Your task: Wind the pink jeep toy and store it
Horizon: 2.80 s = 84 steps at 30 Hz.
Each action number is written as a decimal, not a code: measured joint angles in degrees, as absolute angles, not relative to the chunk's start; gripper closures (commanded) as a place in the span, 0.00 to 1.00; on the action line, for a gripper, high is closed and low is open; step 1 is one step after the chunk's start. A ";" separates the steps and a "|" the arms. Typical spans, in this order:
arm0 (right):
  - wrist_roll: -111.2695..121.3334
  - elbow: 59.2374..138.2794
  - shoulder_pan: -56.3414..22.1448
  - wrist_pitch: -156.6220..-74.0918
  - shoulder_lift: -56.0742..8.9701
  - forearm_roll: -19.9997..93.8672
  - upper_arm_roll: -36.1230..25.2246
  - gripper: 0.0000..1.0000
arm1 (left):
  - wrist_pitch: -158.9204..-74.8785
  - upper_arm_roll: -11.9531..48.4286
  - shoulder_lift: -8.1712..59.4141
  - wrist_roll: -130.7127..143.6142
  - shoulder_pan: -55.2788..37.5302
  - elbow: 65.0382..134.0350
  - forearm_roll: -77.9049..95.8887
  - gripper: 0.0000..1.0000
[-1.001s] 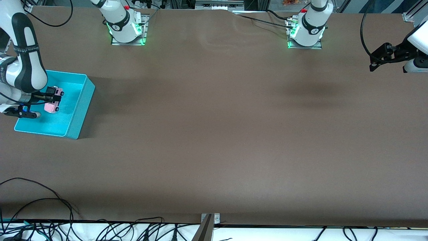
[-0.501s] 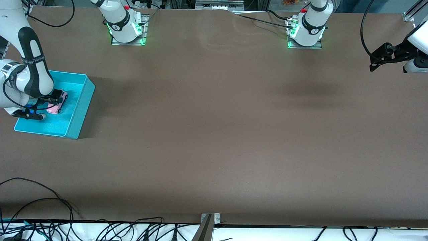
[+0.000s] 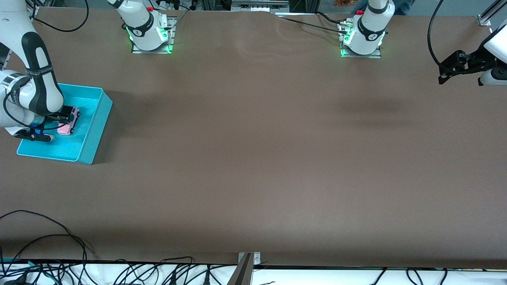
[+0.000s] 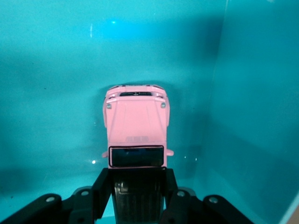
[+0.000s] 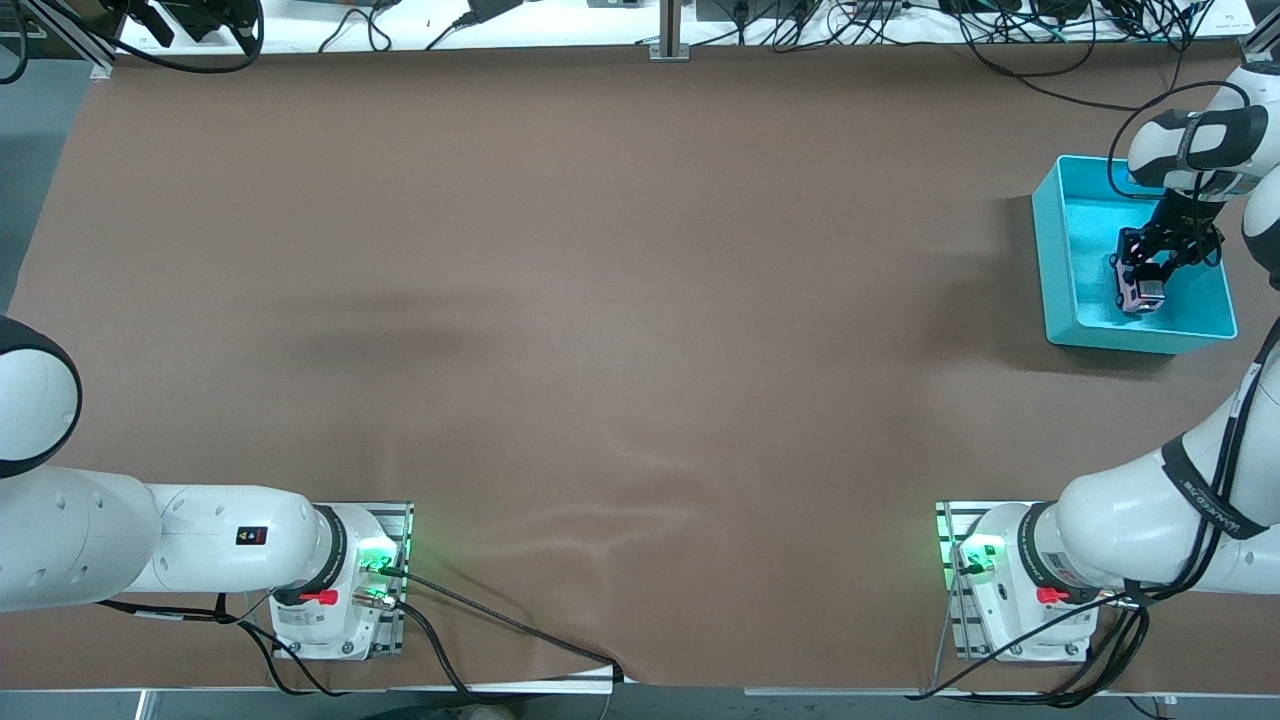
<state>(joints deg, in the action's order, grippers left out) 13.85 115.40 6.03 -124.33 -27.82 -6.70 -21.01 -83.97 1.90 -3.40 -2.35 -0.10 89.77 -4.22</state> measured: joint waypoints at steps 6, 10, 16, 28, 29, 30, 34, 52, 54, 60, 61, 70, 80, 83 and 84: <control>13.86 115.27 5.94 -121.93 -26.58 -6.70 -20.46 0.00 | -83.97 1.89 -3.40 -2.35 -0.10 89.77 -4.22 0.00; 13.83 115.16 5.80 -120.34 -24.75 -6.70 -18.55 0.00 | -83.90 1.86 -3.55 -2.35 -0.09 89.77 -4.22 0.00; 13.77 114.86 5.42 -117.78 -20.97 -6.70 -16.74 0.00 | -83.29 1.75 -4.32 -2.35 -0.09 89.76 -4.22 0.00; 13.77 114.62 4.22 -113.85 -12.99 -6.66 -13.91 0.00 | -82.93 1.60 -4.94 -3.44 1.08 89.88 -2.25 0.00; 13.75 114.55 4.01 -113.27 -12.45 -6.52 -13.79 0.00 | -82.93 1.59 -4.94 -3.71 1.25 89.90 -2.12 0.00; 13.71 114.46 3.86 -112.71 -12.04 -6.29 -13.71 0.00 | -82.93 1.58 -4.94 -3.83 1.35 89.91 -2.06 0.00; 13.63 113.29 3.53 -109.83 -10.50 -3.90 -13.60 0.00 | -82.93 1.57 -4.95 -4.04 1.47 89.91 -1.99 0.00; 13.63 98.49 3.21 -91.22 -8.01 2.93 -13.51 0.00 | -82.93 1.58 -4.94 -4.10 1.46 89.94 -1.97 0.00; 13.63 95.08 2.34 -87.48 -7.95 3.66 -13.40 0.00 | -82.93 1.58 -4.94 -4.10 1.46 89.94 -1.97 0.00; 13.59 92.51 1.97 -84.39 -7.97 4.75 -13.38 0.00 | -82.93 1.58 -4.94 -4.10 1.46 89.95 -1.96 0.00; 13.58 91.96 1.91 -83.88 -7.96 5.00 -13.37 0.00 | -82.93 1.58 -4.94 -4.10 1.46 89.94 -1.96 0.00; 8.20 86.33 0.59 -80.54 -7.07 7.34 -11.55 0.00 | -82.93 1.58 -4.94 -4.11 1.46 89.94 -1.96 0.00; -1.41 85.35 -0.21 -80.53 -3.80 7.35 -3.92 0.00 | -82.87 1.58 -4.94 -4.11 1.47 89.94 -1.96 0.00; -3.94 85.35 -0.22 -80.43 -2.81 7.35 -2.33 0.00 | -82.86 1.58 -4.94 -4.11 1.46 89.94 -1.96 0.00; -4.51 85.37 -0.22 -80.38 -2.54 7.35 -1.99 0.00 | -82.86 1.58 -4.94 -4.11 1.47 89.94 -1.96 0.00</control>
